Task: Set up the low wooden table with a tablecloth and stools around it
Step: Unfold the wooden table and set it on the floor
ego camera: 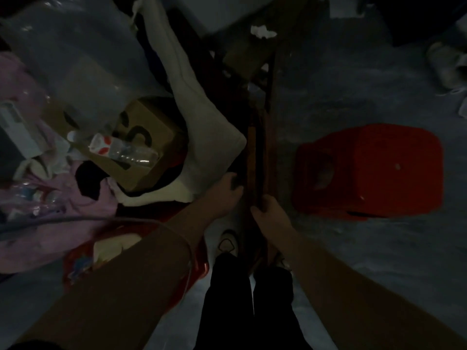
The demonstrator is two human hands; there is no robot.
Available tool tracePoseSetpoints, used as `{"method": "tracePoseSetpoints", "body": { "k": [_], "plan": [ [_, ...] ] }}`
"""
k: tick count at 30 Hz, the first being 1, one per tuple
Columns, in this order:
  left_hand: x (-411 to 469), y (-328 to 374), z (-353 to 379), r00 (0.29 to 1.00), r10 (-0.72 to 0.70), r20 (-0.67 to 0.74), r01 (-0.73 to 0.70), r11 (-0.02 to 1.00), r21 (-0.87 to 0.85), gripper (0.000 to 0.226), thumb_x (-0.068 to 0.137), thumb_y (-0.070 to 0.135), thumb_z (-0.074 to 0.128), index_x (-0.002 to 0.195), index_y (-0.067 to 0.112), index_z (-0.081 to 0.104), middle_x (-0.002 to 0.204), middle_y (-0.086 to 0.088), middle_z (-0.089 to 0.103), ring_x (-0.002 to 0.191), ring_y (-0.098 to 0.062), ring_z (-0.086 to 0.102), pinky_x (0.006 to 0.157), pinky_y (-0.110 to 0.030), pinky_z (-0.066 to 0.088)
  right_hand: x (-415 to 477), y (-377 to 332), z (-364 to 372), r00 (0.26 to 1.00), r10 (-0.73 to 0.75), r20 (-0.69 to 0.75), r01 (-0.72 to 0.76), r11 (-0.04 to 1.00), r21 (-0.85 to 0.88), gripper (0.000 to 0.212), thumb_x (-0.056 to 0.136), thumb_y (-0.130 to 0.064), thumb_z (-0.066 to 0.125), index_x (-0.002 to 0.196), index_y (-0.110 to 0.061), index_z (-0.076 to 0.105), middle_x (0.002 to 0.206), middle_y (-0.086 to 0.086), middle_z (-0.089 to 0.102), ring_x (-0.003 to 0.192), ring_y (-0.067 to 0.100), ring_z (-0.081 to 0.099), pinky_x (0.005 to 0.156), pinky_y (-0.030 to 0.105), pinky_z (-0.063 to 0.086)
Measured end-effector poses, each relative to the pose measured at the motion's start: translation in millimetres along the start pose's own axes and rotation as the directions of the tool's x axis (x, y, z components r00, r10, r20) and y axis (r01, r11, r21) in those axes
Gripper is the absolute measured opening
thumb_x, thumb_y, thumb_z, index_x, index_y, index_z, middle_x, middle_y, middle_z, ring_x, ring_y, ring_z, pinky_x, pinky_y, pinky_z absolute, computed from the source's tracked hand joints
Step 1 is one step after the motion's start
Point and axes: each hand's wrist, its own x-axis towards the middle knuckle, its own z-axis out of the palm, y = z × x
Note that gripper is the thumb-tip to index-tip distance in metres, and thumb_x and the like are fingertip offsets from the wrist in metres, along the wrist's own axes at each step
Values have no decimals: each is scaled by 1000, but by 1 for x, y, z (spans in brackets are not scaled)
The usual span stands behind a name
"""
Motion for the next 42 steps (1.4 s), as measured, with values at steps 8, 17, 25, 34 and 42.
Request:
{"method": "tracePoseSetpoints", "body": {
  "k": [8,17,25,34,42],
  "plan": [
    [69,-2,27,998,19,-64,-33,973,-227,22,99,19,53,118,8,56,100,1,60,94,-17,57,70,-12,38,57,16,44,990,142,9,-129,867,481,24,99,-38,51,88,-27,70,77,-14,74,73,6,70,69,30,53],
    [56,47,40,984,-90,153,167,761,-626,21,101,2,40,92,17,51,91,-7,65,77,-17,68,68,-33,56,34,14,18,979,200,-50,-159,888,432,27,104,-34,44,94,-19,64,87,10,67,65,15,63,54,19,49],
    [-1,94,42,948,-29,316,233,740,-631,19,101,-1,45,119,-3,49,105,-20,64,90,-31,68,83,-46,56,-42,25,-31,985,153,-76,-128,958,258,39,105,-35,41,109,-5,65,111,22,68,104,37,64,95,51,49],
    [-124,138,42,918,-28,395,235,842,-486,23,101,-2,45,122,-9,52,127,-31,58,112,-43,60,95,-53,51,-183,24,-46,987,90,-130,-55,967,249,46,106,-36,38,143,-10,50,140,16,55,129,30,52,111,43,39],
    [-229,165,96,895,90,436,96,917,-386,31,100,-4,45,131,-12,45,115,-26,59,91,-32,66,65,-33,59,-307,71,-47,964,195,-178,-73,845,530,41,106,-35,40,128,-7,58,90,6,60,79,18,58,73,34,47]
  ]
}}
